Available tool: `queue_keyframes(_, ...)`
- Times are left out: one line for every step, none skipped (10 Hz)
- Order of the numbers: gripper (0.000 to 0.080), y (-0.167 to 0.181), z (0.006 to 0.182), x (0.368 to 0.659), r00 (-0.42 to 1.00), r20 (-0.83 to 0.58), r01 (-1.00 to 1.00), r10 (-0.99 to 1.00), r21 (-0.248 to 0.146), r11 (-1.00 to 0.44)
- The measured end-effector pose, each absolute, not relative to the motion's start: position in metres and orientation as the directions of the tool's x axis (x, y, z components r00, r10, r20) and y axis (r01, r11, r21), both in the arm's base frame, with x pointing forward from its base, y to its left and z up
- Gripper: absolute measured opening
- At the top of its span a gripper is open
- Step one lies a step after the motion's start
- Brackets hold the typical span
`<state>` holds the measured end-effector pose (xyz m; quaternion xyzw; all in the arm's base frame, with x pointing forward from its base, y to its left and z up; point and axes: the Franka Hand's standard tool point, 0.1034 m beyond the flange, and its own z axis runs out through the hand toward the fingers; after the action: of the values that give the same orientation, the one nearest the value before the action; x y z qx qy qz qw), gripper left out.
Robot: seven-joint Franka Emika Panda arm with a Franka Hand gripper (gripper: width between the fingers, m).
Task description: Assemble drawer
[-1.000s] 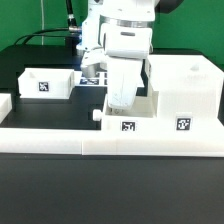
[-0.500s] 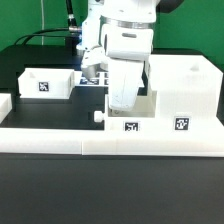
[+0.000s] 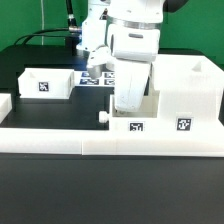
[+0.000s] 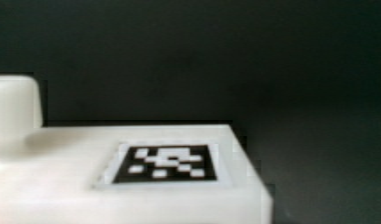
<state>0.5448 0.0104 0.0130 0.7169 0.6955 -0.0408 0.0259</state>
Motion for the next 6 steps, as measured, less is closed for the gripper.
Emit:
queue_keyframes(0.0044, 0.010, 0.013, 0.545, 0.031, -0.094, 0.999, 0.995, -0.019, -0.033)
queue_keyframes(0.0044, 0.008, 0.013, 0.545, 0.033, -0.094, 0.999, 0.995, -0.019, -0.035)
queue_keyframes(0.0289, 0.008, 0.014, 0.545, 0.036, -0.095, 0.999, 0.995, -0.018, -0.038)
queue_keyframes(0.0289, 0.009, 0.017, 0.547, 0.044, -0.094, 0.999, 0.995, -0.012, -0.046)
queue_keyframes(0.0425, 0.011, 0.023, 0.551, 0.069, -0.092, 0.998, 0.993, 0.001, -0.069)
queue_keyframes(0.0591, 0.013, 0.033, 0.553, 0.082, -0.094, 0.997, 0.992, 0.005, -0.082)
